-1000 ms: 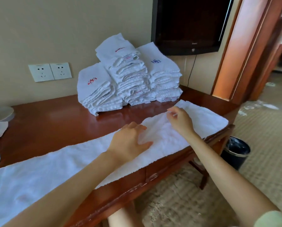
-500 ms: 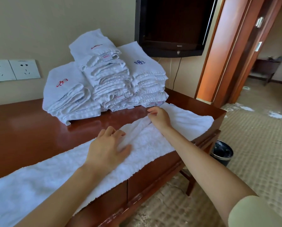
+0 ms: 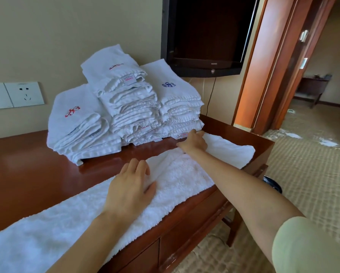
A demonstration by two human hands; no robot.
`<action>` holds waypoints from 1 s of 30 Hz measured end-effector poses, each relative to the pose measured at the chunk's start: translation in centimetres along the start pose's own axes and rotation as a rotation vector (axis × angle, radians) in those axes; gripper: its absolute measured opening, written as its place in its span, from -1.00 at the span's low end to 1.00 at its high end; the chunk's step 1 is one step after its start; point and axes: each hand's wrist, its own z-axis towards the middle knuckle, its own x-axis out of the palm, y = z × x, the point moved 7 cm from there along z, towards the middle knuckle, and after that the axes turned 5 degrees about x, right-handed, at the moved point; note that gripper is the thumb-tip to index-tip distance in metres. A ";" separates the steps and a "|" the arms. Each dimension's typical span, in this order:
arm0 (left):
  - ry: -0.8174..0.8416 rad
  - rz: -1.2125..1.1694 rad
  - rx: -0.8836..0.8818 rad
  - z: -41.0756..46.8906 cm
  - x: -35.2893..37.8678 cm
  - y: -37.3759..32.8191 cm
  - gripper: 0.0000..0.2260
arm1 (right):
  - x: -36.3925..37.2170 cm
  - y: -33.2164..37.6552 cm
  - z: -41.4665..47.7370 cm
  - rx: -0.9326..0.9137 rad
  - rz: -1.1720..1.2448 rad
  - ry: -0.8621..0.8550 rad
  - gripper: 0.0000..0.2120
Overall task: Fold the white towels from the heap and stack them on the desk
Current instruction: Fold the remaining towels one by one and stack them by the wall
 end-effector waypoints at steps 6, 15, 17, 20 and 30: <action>0.036 -0.028 -0.034 0.2 0.4 0.5 -0.77 | -0.7 -2.4 2.4 0.148 0.126 0.024 -0.36; 0.055 -0.097 -0.065 -0.1 0.4 0.7 -0.83 | -1.2 -6.6 3.3 0.392 0.896 0.000 -0.74; 0.060 -0.116 -0.073 -0.2 0.4 0.7 -0.84 | -0.8 -5.9 3.5 0.300 0.806 0.021 -0.60; 0.061 -0.133 -0.065 -0.3 0.2 0.5 -0.84 | -0.1 -4.3 3.5 0.178 0.428 0.085 -0.19; 0.062 -0.153 0.000 -0.2 0.1 0.0 -0.80 | -0.3 -3.0 3.5 0.120 0.194 0.145 -0.53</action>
